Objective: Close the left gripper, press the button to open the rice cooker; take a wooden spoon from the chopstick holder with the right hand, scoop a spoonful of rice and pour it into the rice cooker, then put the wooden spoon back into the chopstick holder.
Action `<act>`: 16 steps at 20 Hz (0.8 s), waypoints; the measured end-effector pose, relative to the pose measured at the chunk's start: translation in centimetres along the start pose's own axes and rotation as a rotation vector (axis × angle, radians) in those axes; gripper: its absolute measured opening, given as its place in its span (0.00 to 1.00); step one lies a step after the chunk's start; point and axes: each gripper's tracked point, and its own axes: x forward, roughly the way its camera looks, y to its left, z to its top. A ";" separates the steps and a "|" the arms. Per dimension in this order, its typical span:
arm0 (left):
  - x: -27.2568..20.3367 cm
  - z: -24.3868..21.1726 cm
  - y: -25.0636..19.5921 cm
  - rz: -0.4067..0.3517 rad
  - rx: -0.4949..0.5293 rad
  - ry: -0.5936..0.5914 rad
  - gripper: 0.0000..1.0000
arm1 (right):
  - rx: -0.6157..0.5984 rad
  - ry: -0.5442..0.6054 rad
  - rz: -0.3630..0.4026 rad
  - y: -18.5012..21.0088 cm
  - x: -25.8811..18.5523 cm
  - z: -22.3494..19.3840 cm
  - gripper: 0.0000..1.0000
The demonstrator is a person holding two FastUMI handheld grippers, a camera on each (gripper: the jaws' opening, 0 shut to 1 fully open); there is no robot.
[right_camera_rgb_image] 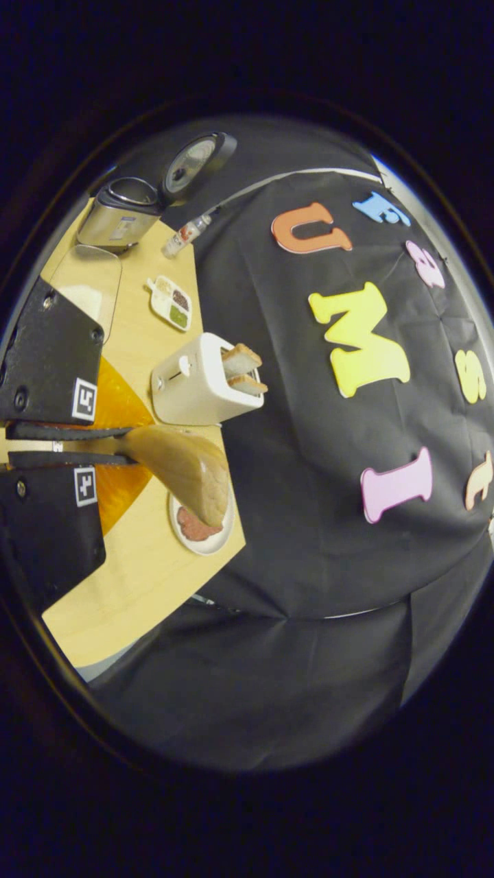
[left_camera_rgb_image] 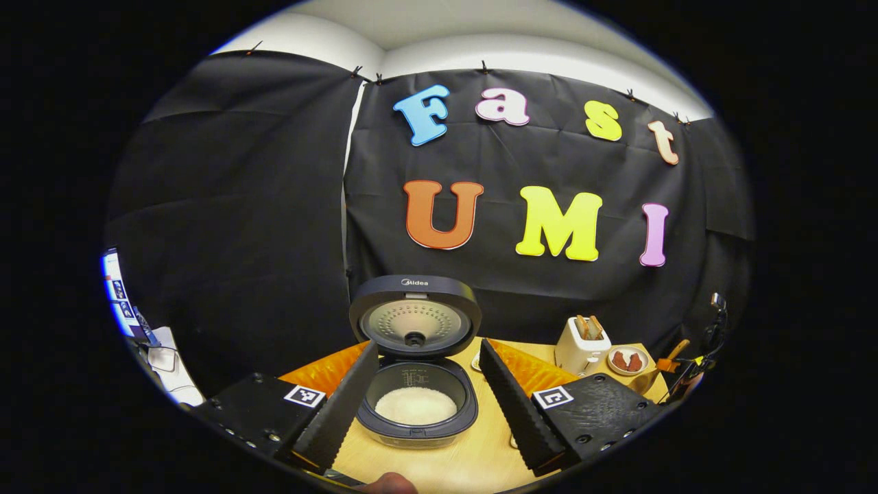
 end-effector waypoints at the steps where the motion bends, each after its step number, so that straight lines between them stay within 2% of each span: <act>1: -0.1 -0.1 0.2 0.005 0.003 0.005 0.95 | 0.016 0.015 0.001 -0.2 0.5 -0.8 0.11; 7: 0.3 0.3 0.7 0.038 0.012 -0.008 0.95 | 0.108 0.051 -0.001 -1.4 3.4 -4.0 0.14; 11: 0.2 0.3 0.6 0.046 0.005 -0.006 0.95 | 0.115 0.033 0.012 -1.2 3.6 -3.8 0.18; 13: 0.4 0.5 0.5 0.042 0.000 -0.015 0.95 | 0.097 0.004 0.017 -1.2 3.1 -2.6 0.22; 16: 0.6 0.7 0.2 0.027 0.001 -0.032 0.95 | 0.065 -0.042 0.012 -1.4 1.7 -0.8 0.37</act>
